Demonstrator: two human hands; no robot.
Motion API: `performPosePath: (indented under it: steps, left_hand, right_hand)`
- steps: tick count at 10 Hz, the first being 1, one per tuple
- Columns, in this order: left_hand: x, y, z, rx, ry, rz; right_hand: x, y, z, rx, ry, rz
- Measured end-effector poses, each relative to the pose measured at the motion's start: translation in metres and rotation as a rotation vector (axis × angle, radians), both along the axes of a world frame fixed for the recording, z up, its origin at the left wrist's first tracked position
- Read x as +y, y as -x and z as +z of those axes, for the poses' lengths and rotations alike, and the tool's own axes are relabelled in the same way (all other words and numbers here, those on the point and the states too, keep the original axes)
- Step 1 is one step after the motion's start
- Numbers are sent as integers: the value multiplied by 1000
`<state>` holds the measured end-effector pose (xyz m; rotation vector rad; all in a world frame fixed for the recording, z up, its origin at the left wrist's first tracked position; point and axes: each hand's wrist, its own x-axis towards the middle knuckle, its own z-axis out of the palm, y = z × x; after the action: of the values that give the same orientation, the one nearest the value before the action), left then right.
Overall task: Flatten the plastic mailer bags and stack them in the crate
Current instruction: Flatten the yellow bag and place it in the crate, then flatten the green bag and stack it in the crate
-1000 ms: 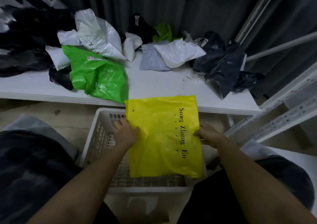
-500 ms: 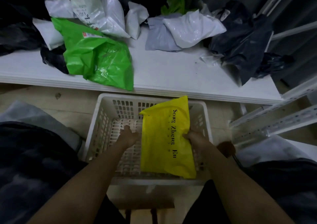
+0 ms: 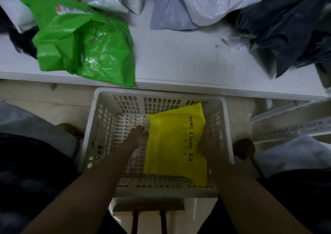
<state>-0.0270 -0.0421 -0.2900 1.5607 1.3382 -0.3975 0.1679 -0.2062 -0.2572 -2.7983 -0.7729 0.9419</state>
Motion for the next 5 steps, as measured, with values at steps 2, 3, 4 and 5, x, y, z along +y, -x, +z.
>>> performPosePath:
  steps: [2,3,4,5]
  left_hand:
    - [-6,-8,-10,18,-56,-107]
    - [-9,-9,-18,43,-55,-160]
    - [-10,-15,-24,55,-4,-234]
    - [-8,-20,-21,57,14,-257]
  right_hand:
    - [-3,3,-37,-237,143,582]
    - [-7,5,-57,-80,374,1006]
    - [-16,5,-85,89,556,1011]
    - [-11,8,-83,217,554,985]
